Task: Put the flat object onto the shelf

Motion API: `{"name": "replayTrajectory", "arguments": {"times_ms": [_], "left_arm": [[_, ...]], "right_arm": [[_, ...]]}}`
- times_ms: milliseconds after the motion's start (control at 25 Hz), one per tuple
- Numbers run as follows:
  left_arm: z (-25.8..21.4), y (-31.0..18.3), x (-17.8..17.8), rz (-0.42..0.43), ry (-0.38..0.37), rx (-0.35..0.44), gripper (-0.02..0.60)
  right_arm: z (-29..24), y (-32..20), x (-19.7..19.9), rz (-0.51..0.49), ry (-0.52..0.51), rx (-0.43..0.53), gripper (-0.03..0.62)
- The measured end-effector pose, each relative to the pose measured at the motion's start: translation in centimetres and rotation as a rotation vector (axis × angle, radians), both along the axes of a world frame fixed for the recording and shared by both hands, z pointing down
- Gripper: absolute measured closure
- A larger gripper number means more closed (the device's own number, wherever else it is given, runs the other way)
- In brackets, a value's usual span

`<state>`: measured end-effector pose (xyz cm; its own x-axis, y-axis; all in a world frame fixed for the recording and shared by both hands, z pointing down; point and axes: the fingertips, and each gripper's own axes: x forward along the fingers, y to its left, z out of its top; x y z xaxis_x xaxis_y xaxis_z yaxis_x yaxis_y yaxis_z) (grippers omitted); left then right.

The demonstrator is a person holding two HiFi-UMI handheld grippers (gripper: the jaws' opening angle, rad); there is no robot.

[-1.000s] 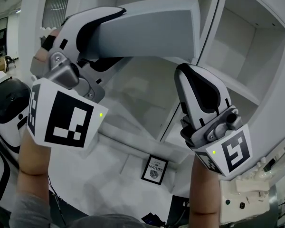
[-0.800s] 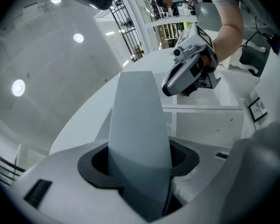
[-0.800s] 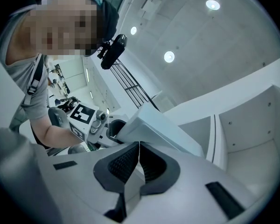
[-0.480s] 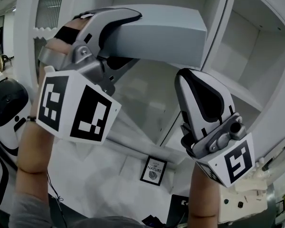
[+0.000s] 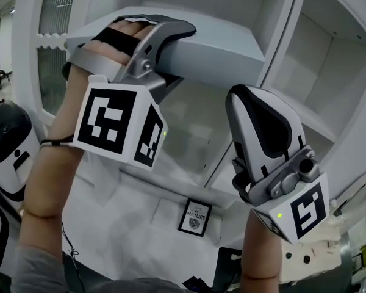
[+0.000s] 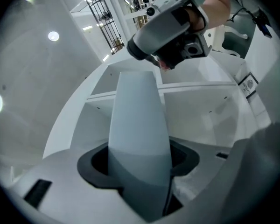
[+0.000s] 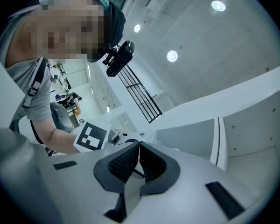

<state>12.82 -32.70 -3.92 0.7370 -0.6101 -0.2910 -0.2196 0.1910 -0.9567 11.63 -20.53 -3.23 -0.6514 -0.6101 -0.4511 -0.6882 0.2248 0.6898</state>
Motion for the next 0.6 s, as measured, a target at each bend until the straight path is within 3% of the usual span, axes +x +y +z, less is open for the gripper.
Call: {"name": "replayTrajectory", "arguments": {"times_ms": [240,600], "left_arm": [[1.0,-1.2,1.2,-0.023,-0.082,0.005,0.311],[1.2,-2.1,1.6,0.015,-0.113,0.011,0.303]], "right_arm": [[0.5,-2.4,0.2,0.033,0.021,-0.01,0.566],[0.4,-4.5,1.3,0.096,0.009,0.004,0.566]]}}
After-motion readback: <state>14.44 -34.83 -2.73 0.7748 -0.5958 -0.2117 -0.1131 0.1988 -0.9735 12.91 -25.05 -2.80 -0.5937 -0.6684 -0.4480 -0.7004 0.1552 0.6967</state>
